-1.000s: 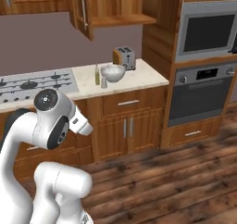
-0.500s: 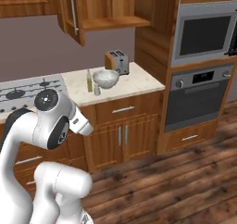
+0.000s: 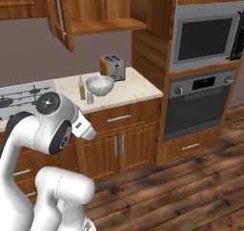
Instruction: Retrieve the bottle and the shaker from the cabinet and place them next to the mixing bowl on the counter. Then add garlic from the fridge to the mixing bowl.
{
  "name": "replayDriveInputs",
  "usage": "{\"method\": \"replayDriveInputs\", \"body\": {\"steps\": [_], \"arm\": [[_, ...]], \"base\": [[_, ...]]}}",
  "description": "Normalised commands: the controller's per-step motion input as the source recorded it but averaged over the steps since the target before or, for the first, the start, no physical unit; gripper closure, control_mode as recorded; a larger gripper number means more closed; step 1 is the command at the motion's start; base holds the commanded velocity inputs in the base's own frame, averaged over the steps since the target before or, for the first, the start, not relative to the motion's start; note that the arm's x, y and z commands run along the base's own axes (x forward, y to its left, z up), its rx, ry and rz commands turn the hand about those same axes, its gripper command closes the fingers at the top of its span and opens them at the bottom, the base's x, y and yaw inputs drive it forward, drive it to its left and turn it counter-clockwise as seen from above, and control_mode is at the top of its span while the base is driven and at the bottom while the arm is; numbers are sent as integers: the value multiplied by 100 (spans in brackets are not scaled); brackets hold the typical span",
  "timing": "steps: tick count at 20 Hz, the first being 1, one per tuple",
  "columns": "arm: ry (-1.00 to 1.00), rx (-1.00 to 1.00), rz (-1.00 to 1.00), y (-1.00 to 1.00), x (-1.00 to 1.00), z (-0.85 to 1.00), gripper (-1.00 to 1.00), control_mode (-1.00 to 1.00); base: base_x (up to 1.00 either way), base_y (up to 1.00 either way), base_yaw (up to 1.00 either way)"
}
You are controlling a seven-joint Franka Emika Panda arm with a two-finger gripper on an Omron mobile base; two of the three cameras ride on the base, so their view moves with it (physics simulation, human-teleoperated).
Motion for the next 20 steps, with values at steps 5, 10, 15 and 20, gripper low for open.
{"method": "replayDriveInputs", "body": {"steps": [5,10,15,20], "arm": [[0,0,0,0,0,0,100,100],[0,0,0,0,0,0,100,100],[0,0,0,0,0,0,100,100],[0,0,0,0,0,0,100,100]], "base": [[50,-20,0],[53,-15,0],[54,-17,0],[56,-15,0]]}}
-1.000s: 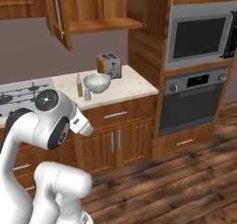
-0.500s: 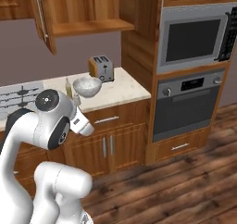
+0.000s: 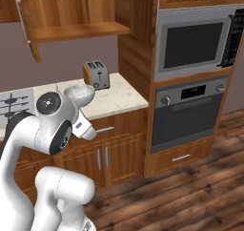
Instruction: Retrieve the bottle and the shaker from the cabinet and place them next to the mixing bowl on the counter. Then add garlic from the fridge to the mixing bowl.
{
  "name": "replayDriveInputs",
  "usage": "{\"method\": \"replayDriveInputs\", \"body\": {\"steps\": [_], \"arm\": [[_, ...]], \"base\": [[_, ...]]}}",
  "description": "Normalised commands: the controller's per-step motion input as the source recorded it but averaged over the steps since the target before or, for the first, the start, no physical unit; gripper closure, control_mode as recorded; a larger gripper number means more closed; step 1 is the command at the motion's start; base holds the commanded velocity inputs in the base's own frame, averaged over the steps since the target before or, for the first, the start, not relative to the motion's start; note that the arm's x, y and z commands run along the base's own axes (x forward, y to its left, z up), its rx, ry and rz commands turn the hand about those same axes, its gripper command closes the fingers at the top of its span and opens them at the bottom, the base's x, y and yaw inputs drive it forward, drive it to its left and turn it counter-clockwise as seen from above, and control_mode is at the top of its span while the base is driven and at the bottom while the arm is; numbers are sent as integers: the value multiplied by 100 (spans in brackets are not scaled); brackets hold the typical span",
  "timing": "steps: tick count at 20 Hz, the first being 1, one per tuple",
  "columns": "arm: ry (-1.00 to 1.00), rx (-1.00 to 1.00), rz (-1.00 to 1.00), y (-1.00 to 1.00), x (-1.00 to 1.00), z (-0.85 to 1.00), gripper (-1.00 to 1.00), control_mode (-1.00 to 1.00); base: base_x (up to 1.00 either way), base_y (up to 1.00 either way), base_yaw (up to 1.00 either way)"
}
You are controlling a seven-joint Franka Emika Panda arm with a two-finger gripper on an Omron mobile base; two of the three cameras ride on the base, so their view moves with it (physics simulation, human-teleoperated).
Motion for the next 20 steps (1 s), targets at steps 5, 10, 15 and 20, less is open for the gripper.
{"method": "replayDriveInputs", "body": {"steps": [5,10,15,20], "arm": [[0,0,0,0,0,0,100,100],[0,0,0,0,0,0,100,100],[0,0,0,0,0,0,100,100],[0,0,0,0,0,0,100,100]], "base": [[58,-6,0],[59,-2,4],[50,-16,9],[46,-23,12]]}}
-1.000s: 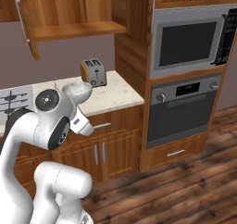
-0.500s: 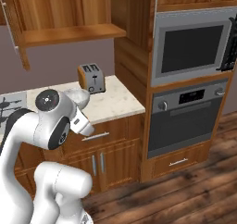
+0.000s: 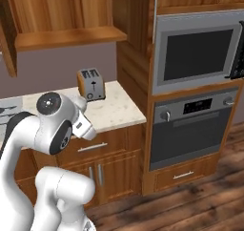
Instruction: Retrieve the bottle and the shaker from the cabinet and place them next to the mixing bowl on the counter. Then add garlic from the fridge to the mixing bowl.
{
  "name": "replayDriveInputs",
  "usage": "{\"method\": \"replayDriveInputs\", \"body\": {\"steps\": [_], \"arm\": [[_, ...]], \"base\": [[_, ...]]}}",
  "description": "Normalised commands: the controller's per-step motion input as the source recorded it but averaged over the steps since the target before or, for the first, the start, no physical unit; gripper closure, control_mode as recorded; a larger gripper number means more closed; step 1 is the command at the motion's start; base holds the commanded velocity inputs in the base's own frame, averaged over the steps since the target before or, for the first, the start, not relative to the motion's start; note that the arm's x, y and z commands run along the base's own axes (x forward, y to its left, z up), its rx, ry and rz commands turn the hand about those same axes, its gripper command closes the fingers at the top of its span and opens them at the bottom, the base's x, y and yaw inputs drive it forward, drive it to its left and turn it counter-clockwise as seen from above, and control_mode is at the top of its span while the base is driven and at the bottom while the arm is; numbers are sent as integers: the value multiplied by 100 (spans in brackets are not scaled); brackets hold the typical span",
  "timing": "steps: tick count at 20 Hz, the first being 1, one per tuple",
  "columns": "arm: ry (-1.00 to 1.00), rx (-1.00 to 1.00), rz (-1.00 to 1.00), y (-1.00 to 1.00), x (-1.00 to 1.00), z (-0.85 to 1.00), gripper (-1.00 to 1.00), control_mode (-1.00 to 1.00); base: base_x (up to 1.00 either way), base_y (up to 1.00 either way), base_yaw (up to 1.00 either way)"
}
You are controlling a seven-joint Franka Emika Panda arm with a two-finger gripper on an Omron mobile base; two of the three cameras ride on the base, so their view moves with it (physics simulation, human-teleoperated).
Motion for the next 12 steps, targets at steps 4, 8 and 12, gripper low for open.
{"method": "replayDriveInputs", "body": {"steps": [4,8,12], "arm": [[0,0,0,0,0,0,100,100],[0,0,0,0,0,0,100,100],[0,0,0,0,0,0,100,100]], "base": [[43,-19,12],[42,-13,12],[41,-10,13]]}}
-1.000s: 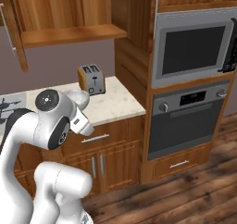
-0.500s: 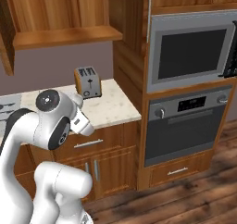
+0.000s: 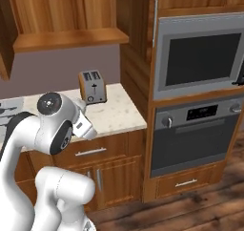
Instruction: Retrieve the bottle and the shaker from the cabinet and place them next to the mixing bowl on the counter. Then add garlic from the fridge to the mixing bowl.
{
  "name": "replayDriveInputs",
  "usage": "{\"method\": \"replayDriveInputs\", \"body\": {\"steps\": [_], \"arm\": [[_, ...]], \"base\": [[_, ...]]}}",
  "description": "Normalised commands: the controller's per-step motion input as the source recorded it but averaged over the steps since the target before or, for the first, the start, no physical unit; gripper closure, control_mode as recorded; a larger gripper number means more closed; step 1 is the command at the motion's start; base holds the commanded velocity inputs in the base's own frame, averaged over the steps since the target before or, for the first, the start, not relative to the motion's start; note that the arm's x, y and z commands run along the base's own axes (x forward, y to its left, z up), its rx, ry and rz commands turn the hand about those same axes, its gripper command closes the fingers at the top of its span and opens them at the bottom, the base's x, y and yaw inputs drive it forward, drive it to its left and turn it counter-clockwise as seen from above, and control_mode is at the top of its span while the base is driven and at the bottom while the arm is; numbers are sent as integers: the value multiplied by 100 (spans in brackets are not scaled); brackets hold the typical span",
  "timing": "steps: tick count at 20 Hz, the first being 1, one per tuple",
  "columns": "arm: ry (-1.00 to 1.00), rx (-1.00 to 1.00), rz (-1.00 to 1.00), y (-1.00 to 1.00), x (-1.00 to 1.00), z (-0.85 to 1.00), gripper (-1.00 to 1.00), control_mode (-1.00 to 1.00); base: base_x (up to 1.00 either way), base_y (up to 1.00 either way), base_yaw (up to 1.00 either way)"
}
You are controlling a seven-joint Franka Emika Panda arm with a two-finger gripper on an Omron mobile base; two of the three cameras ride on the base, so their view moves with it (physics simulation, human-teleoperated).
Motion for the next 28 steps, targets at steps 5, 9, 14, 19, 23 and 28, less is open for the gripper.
{"method": "replayDriveInputs", "body": {"steps": [5,9,14,19,23,28], "arm": [[0,0,0,0,0,0,100,100],[0,0,0,0,0,0,100,100],[0,0,0,0,0,0,100,100],[0,0,0,0,0,0,100,100],[0,0,0,0,0,0,100,100],[0,0,0,0,0,0,100,100]], "base": [[43,-10,14],[42,-12,16],[41,-17,17],[45,-18,19],[45,-21,21],[44,-23,23]]}}
